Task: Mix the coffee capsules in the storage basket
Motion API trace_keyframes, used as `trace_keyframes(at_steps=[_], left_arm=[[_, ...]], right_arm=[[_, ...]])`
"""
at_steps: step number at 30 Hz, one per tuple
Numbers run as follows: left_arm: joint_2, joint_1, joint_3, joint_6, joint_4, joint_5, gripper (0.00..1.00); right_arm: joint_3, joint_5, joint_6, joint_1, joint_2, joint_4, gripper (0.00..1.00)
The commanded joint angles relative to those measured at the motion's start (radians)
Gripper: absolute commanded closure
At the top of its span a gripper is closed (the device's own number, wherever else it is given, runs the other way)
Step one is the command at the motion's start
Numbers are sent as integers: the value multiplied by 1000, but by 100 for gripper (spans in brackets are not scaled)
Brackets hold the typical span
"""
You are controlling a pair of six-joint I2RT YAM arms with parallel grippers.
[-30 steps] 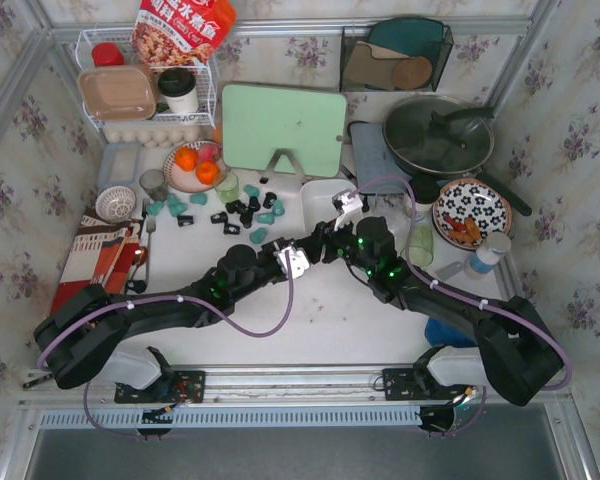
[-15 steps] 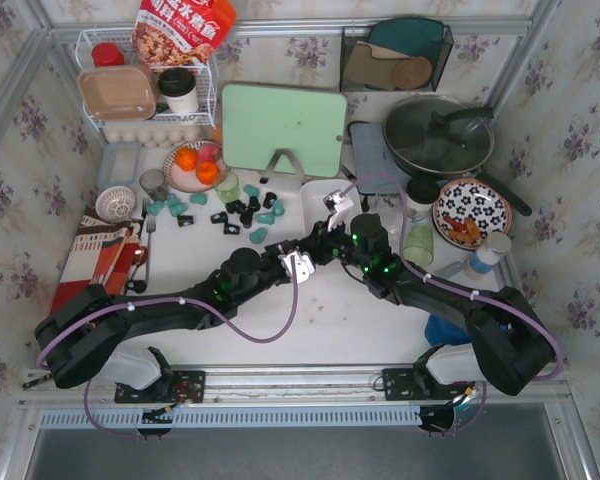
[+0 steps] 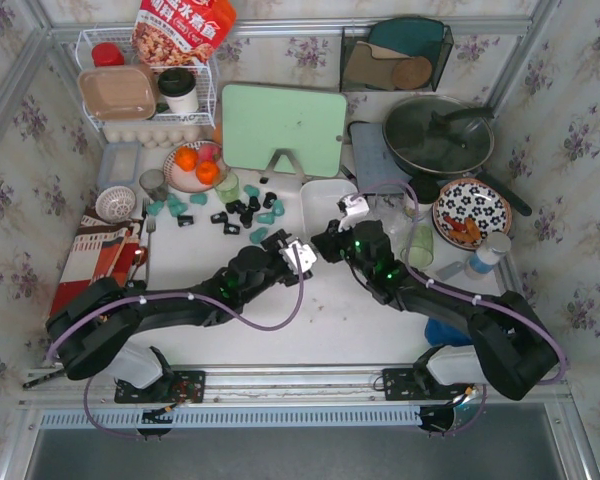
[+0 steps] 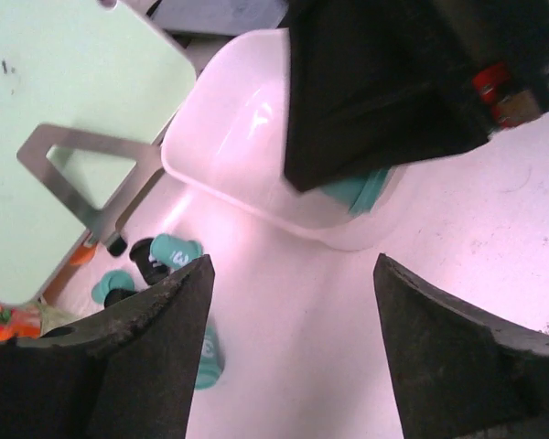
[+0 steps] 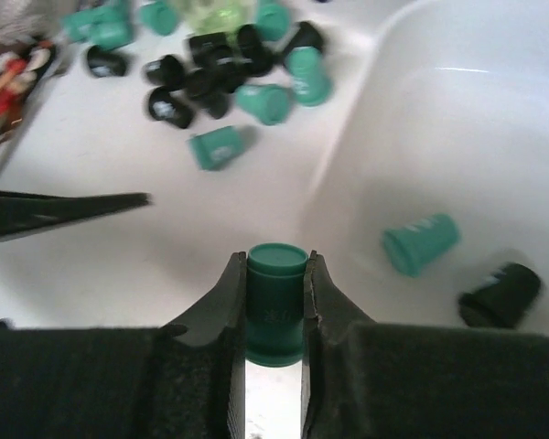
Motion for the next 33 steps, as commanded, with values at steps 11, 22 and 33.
trace_keyframes(at_steps=[11, 22, 33], left_arm=[[-52, 125, 41, -483, -184, -332, 11], [24, 348, 208, -871, -639, -258, 16], [257, 410, 449, -959, -795, -122, 19]], right_arm=[[-116, 587, -153, -1, 128, 355, 95], [-63, 538, -121, -1, 154, 236, 32], [-67, 495, -88, -1, 88, 161, 31]])
